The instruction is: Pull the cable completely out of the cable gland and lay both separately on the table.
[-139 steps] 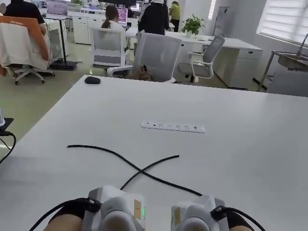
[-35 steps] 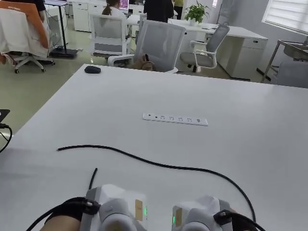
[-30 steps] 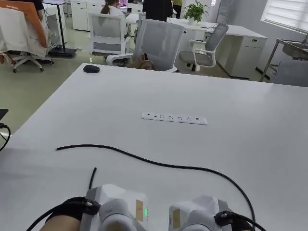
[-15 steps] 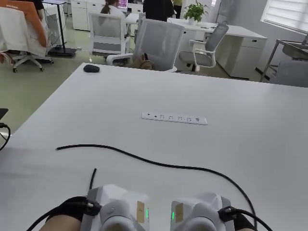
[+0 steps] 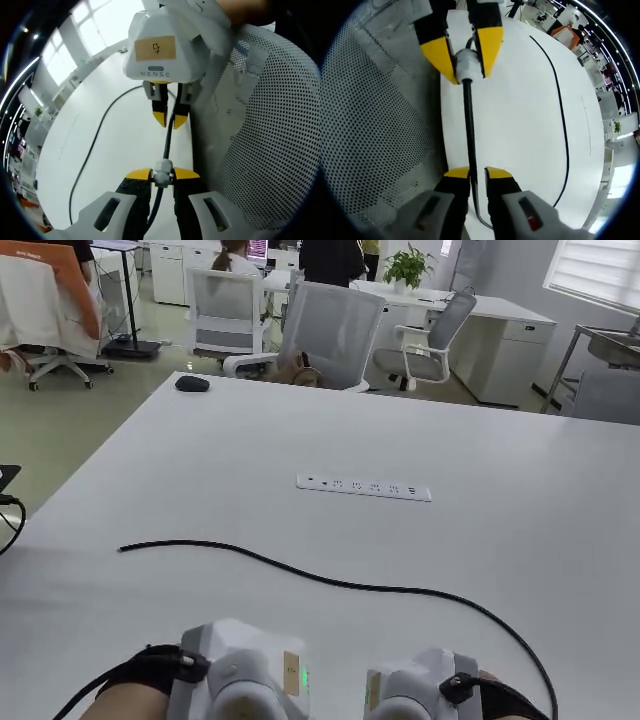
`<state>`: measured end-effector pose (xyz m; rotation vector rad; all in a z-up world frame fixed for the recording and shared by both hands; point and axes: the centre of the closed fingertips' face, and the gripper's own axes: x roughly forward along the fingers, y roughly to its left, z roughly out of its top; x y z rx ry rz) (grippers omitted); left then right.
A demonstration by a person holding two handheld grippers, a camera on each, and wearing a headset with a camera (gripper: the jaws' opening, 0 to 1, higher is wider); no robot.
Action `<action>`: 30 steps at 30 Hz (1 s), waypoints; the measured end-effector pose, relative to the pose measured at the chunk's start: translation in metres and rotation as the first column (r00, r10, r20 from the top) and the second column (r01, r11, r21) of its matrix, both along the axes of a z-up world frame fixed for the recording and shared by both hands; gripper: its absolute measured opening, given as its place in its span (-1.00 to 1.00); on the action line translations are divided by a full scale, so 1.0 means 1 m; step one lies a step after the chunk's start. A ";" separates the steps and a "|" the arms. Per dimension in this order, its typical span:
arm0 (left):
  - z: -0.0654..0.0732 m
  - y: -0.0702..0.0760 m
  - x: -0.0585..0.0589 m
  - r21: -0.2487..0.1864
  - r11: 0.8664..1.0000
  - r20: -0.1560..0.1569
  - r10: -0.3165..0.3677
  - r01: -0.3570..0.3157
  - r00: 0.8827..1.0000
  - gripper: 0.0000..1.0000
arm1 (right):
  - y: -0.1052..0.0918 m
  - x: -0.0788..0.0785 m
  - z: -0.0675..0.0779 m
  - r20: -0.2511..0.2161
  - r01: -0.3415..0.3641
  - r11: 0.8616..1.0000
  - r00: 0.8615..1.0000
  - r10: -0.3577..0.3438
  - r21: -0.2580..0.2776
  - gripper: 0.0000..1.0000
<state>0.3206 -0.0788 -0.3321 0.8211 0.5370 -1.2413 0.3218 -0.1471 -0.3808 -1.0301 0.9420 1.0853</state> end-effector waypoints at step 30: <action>0.003 -0.003 0.002 -0.019 1.000 0.002 -0.003 0.003 1.000 -0.66 | 0.023 -0.006 0.007 -0.050 -0.005 0.990 0.999 0.012 0.139 -0.95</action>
